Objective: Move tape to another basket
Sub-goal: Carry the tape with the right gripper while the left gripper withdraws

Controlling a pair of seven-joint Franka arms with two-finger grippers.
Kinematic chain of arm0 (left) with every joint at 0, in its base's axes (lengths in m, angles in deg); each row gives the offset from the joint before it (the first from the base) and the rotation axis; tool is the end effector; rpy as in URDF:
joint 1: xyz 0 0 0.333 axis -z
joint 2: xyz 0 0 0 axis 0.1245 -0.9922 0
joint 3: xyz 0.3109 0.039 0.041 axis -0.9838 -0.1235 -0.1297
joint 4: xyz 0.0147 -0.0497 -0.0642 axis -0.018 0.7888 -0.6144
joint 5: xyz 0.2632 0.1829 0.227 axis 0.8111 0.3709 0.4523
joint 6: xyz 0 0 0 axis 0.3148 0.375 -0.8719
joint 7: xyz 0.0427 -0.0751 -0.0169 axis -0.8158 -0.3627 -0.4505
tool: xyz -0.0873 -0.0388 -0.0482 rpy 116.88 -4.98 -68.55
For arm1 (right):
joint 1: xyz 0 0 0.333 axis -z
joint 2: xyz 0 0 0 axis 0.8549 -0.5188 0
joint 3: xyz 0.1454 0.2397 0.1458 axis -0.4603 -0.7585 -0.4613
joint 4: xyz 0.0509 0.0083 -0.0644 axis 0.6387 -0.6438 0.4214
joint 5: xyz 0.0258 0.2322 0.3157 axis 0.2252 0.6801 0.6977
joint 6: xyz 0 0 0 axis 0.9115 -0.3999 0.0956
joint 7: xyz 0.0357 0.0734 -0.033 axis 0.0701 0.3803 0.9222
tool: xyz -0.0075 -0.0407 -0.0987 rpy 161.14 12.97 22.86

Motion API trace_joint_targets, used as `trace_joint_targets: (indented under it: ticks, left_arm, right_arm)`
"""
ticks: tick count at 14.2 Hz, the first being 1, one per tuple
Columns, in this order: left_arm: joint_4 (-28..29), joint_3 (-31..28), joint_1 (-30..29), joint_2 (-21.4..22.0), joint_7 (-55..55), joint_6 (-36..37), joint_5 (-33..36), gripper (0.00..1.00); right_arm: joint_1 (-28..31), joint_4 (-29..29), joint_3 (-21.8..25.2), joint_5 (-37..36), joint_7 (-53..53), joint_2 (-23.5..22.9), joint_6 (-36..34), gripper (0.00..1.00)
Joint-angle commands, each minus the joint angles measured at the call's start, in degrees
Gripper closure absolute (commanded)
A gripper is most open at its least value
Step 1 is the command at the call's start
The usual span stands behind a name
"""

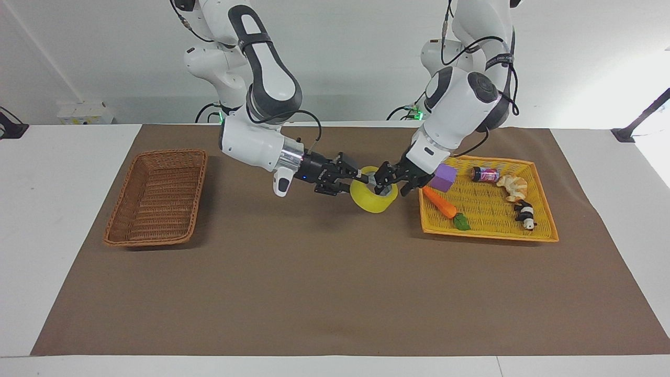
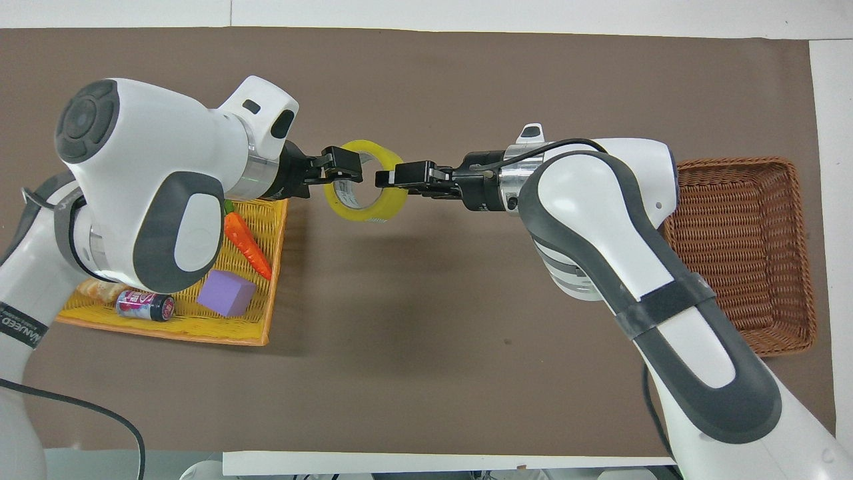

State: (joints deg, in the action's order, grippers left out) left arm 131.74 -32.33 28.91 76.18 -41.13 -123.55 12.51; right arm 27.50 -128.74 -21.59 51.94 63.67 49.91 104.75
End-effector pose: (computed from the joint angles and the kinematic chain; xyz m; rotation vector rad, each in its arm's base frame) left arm 0.5340 -0.2957 0.4805 2.7464 0.1402 0.0168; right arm 0.5614 0.2923 0.4170 -2.0452 0.0531 -0.1036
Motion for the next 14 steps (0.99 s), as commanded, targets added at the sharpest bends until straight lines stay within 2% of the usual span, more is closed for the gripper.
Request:
trace_joint_targets:
  ticks: [1,4,8,11,14]
  left_arm:
    - [-3.3,-0.6,-5.7,2.8,-0.2,9.3,0.9,0.01]
    - [-7.2,-0.6,-12.5,5.0,1.2,17.6,6.9,0.01]
    - [-7.6,-0.9,-19.7,5.3,9.3,19.1,14.3,0.01]
    - [-6.7,-0.9,-26.9,5.7,18.6,18.9,14.5,0.01]
    - [-6.5,-0.9,-29.9,6.0,19.6,18.3,14.5,0.01]
  right_arm:
    - [0.4,0.0,0.0,1.6,1.3,0.3,-1.2,1.0]
    - [1.4,0.0,0.1,1.3,1.7,0.3,-1.9,1.0]
    - [8.9,-0.5,0.2,-0.3,4.0,0.8,-8.9,1.0]
    - [18.3,-2.1,0.3,-4.8,5.5,1.7,-16.5,1.0]
    - [30.8,-2.0,0.3,-13.2,7.8,2.2,-29.7,1.0]
